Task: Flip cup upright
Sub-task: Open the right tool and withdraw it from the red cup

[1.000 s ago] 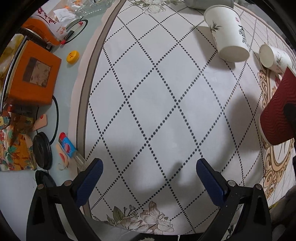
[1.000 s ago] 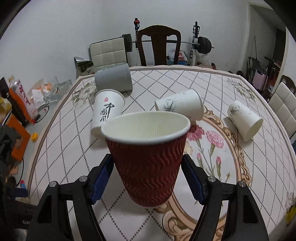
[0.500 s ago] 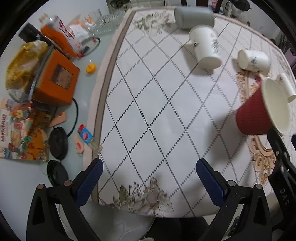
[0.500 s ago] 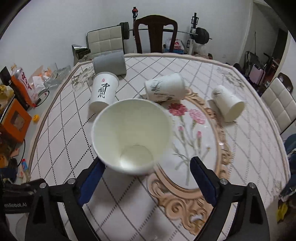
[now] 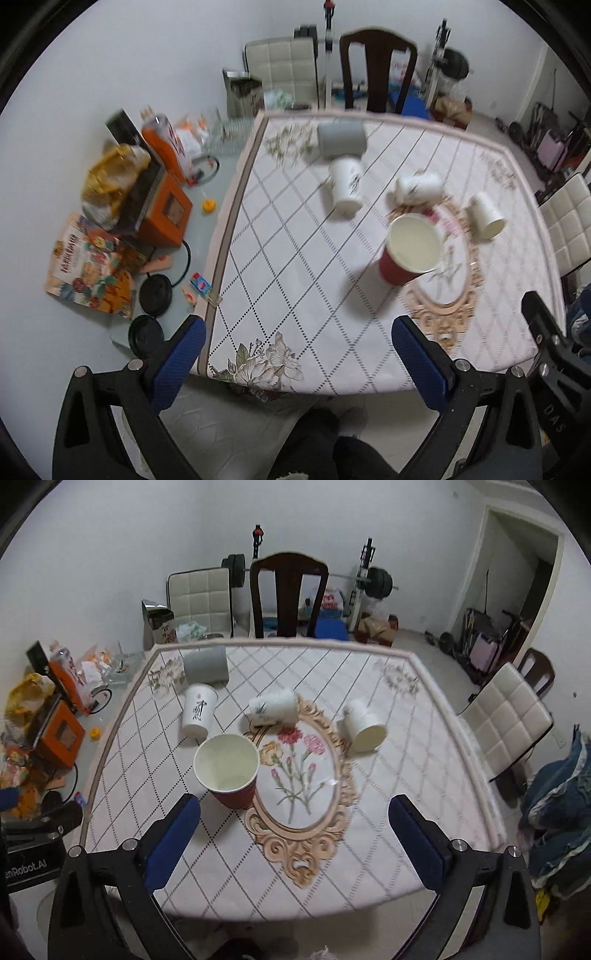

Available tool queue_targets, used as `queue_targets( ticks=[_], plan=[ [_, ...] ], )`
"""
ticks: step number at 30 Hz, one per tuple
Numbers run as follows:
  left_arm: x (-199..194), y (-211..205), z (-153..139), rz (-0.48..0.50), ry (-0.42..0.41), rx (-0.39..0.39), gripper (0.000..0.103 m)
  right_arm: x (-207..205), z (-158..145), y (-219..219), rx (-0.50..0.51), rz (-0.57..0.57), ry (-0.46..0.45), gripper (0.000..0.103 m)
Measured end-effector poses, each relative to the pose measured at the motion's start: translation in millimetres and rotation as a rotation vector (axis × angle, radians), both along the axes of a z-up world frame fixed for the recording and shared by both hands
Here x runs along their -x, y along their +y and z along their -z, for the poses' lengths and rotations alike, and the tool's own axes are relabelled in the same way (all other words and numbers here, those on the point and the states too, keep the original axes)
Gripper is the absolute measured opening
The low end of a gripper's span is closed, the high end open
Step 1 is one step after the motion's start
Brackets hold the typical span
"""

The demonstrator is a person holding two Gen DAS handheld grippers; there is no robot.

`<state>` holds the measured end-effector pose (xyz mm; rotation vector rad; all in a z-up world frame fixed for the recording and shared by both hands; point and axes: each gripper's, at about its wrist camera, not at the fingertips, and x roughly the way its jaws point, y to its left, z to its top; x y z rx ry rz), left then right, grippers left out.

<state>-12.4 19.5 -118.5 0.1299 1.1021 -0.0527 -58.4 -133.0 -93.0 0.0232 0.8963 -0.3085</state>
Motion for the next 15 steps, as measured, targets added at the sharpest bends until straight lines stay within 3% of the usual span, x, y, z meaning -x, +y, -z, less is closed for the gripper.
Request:
queue_targets(
  ticks=[6, 15],
  plan=[
    [37.2, -4.6, -46.9, 0.003, -0.078, 0.019, 0.103, 36.1, -50.4, -5.6, -0.021, -0.006, -0.017, 0.103],
    [78.2, -3.4, -88.1, 0.004, -0.152, 0.035, 0.103, 81.1, -102.2, -8.6, -0.038, -0.001, -0.050, 0.103]
  ],
)
